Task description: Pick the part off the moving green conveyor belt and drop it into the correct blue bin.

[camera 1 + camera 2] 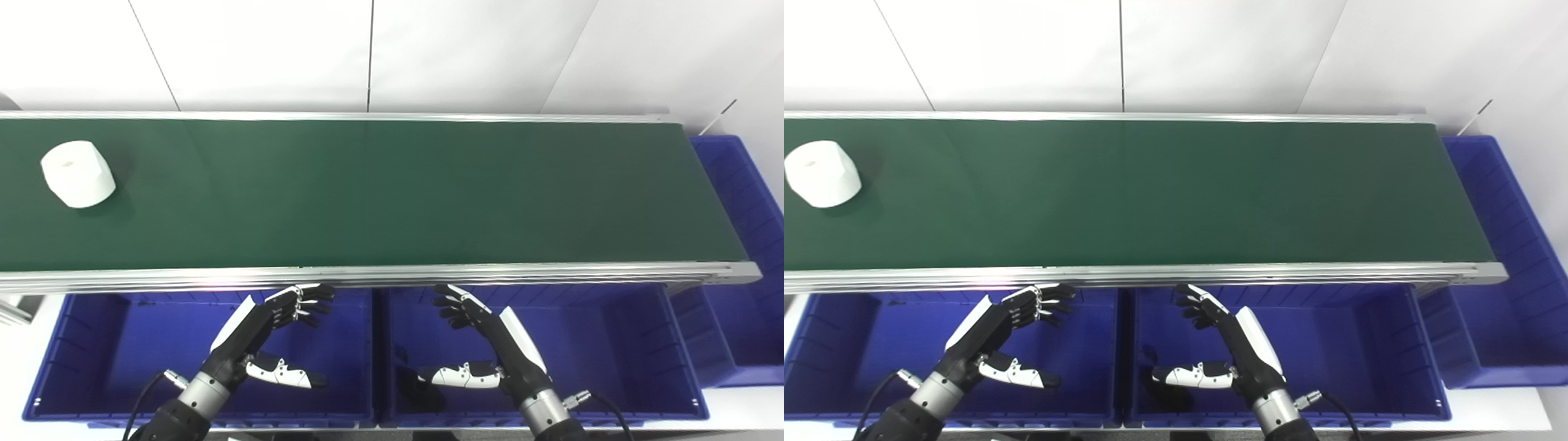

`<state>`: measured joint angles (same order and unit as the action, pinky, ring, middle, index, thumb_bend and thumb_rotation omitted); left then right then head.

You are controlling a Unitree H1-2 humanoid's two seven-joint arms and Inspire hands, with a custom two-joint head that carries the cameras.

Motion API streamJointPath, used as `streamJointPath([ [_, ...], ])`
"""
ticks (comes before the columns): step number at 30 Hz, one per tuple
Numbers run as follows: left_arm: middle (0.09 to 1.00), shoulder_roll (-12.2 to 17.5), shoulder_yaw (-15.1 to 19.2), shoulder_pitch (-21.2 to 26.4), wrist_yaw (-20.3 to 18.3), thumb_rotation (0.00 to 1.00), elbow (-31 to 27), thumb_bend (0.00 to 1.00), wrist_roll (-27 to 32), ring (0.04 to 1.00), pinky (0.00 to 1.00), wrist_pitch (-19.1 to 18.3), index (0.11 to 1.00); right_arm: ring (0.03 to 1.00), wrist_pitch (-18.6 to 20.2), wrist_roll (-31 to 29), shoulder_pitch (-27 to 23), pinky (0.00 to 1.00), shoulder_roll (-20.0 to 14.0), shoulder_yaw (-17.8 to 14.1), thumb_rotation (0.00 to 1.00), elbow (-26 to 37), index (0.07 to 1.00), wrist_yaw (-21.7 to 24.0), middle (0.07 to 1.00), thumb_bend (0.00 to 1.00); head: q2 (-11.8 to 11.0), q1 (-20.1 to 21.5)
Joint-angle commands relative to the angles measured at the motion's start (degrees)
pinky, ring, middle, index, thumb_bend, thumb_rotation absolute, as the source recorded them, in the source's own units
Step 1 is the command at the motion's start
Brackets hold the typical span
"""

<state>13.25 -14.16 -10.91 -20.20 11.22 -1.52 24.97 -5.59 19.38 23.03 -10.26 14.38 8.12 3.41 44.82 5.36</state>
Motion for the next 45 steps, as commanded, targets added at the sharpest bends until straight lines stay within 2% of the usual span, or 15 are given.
streamJointPath([
  [1,0.795,0.5,0.1,0.5,0.4,0.2,-0.9,0.85,0.5,0.733,0.63,1.9,0.775,0.778,-3.4,-0.1,-0.1,0.73,0.0,-0.1,0.29,0.9,0.869,-0.7,0.814,0.75,0.0,-0.1],
  [8,0.793,0.4,0.1,0.6,0.4,0.19,-0.4,0.84,0.5,0.737,0.64,1.9,0.775,0.776,-4.2,-0.6,-0.2,0.72,0.1,-0.1,0.27,0.0,0.866,-0.8,0.812,0.75,-1.0,-0.3],
  [10,0.79,0.5,-0.1,0.7,1.0,0.19,0.2,0.85,0.0,0.731,0.63,2.0,0.775,0.775,-4.4,-0.2,-0.3,0.71,0.0,0.1,0.27,-0.6,0.868,-0.9,0.811,0.75,-2.3,-0.8],
  [11,0.792,0.5,-0.3,0.8,1.3,0.19,0.7,0.84,-0.3,0.729,0.63,2.0,0.776,0.777,-5.1,0.1,-0.5,0.71,-0.1,0.2,0.28,-1.5,0.869,-1.1,0.809,0.75,-4.4,-2.1],
  [12,0.792,0.6,-0.5,0.9,1.6,0.19,1.2,0.85,-0.5,0.73,0.62,2.0,0.776,0.778,-5.6,0.3,-0.6,0.71,-0.2,0.2,0.28,-2.1,0.868,-1.2,0.808,0.75,-4.4,-2.1],
  [13,0.792,0.5,-0.8,1.0,1.9,0.2,1.8,0.85,-0.7,0.729,0.62,2.0,0.773,0.782,-6.3,0.6,-0.7,0.71,-0.2,0.2,0.28,-2.9,0.866,-1.5,0.805,0.75,-6.5,-3.7],
  [14,0.792,0.5,-1.0,1.1,2.2,0.21,2.3,0.85,-0.8,0.729,0.62,2.0,0.773,0.783,-6.8,0.7,-0.7,0.72,-0.3,0.2,0.28,-3.5,0.865,-1.7,0.804,0.75,-6.5,-3.7],
  [15,0.791,0.6,-1.4,1.1,2.8,0.21,2.8,0.86,-1.1,0.729,0.62,2.0,0.772,0.784,-7.5,0.6,-0.7,0.72,-0.2,0.1,0.28,-4.5,0.865,-1.9,0.804,0.75,-8.8,-5.5],
  [16,0.789,0.6,-1.9,1.2,3.4,0.22,3.3,0.85,-1.4,0.728,0.62,2.0,0.773,0.781,-8.2,0.4,-0.7,0.71,-0.3,0.0,0.27,-5.4,0.863,-2.0,0.801,0.75,-9.6,-6.2],
  [23,0.755,0.3,-4.5,2.4,6.7,0.2,7.3,0.88,-1.9,0.694,0.61,2.0,0.756,0.773,-13.2,0.0,-2.4,0.69,-0.3,-0.5,0.24,-12.0,0.853,-3.4,0.804,0.76,-14.4,-9.4],
  [24,0.754,0.3,-4.7,2.6,7.2,0.2,7.9,0.88,-1.9,0.693,0.61,2.0,0.756,0.773,-13.6,0.1,-2.7,0.69,-0.2,-0.6,0.24,-12.9,0.853,-3.5,0.805,0.76,-15.9,-9.9],
  [27,0.754,-0.1,-4.7,3.0,7.9,0.2,8.9,0.89,-1.3,0.695,0.6,2.0,0.75,0.766,-14.5,0.1,-3.3,0.68,-0.1,-0.7,0.24,-14.6,0.847,-3.8,0.798,0.77,-16.8,-10.4],
  [33,0.715,-4.1,4.6,1.5,-1.5,0.15,8.7,0.92,7.3,0.642,0.57,2.0,0.734,0.753,-15.8,-0.5,-4.4,0.67,0.3,-0.7,0.21,-17.0,0.833,-4.0,0.785,0.79,-18.7,-13.0],
  [41,0.725,-5.4,15.1,-1.8,-12.1,0.12,-5.7,0.93,13.0,0.631,0.55,2.0,0.709,0.75,-17.6,-0.7,-5.3,0.67,1.2,-0.7,0.23,-19.3,0.832,-4.6,0.782,0.79,-19.3,-13.3],
  [45,0.724,-5.5,17.5,-1.6,-15.5,0.08,-14.2,0.93,18.9,0.646,0.57,1.9,0.703,0.757,-18.4,-0.7,-5.6,0.69,1.2,-0.7,0.23,-20.0,0.838,-5.0,0.787,0.78,-19.5,-14.2],
])
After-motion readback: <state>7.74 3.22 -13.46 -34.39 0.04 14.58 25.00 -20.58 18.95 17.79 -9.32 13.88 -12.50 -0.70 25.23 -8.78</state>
